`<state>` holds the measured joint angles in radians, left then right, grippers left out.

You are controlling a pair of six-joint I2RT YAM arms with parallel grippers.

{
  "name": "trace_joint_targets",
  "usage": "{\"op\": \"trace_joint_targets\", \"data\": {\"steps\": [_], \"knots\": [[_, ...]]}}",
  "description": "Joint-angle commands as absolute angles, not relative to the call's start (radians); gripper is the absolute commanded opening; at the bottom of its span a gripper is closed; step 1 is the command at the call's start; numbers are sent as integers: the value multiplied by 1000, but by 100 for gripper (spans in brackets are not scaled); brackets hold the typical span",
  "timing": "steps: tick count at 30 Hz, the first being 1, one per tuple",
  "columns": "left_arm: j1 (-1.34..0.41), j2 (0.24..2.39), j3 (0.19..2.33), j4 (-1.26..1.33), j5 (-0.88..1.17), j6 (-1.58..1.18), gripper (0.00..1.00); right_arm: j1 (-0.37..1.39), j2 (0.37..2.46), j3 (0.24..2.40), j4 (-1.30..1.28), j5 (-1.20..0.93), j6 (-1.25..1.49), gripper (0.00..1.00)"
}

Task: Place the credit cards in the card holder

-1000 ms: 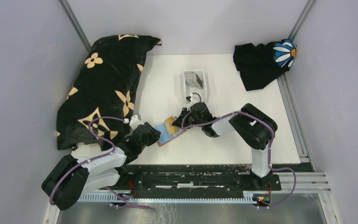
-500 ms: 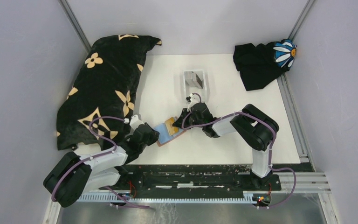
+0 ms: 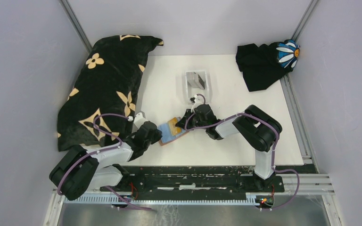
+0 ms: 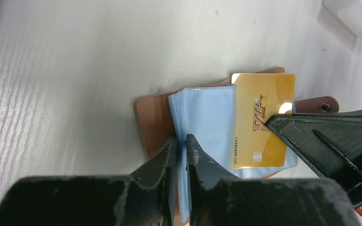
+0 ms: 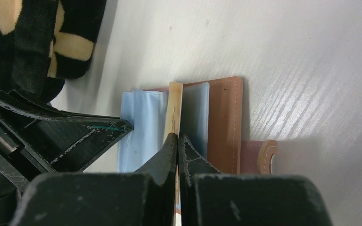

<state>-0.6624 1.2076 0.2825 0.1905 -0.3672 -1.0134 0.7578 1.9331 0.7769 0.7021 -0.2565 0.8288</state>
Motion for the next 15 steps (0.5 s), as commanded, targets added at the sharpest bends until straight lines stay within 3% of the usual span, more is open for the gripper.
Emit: {"op": "trace_joint_targets", "data": {"steps": [1, 15], "knots": [[-663, 1258, 289, 135, -362, -976, 17, 762, 1970, 753, 699, -244, 822, 1], [-663, 1299, 315, 140, -372, -951, 17, 757, 1972, 740, 719, -248, 828, 1]]}}
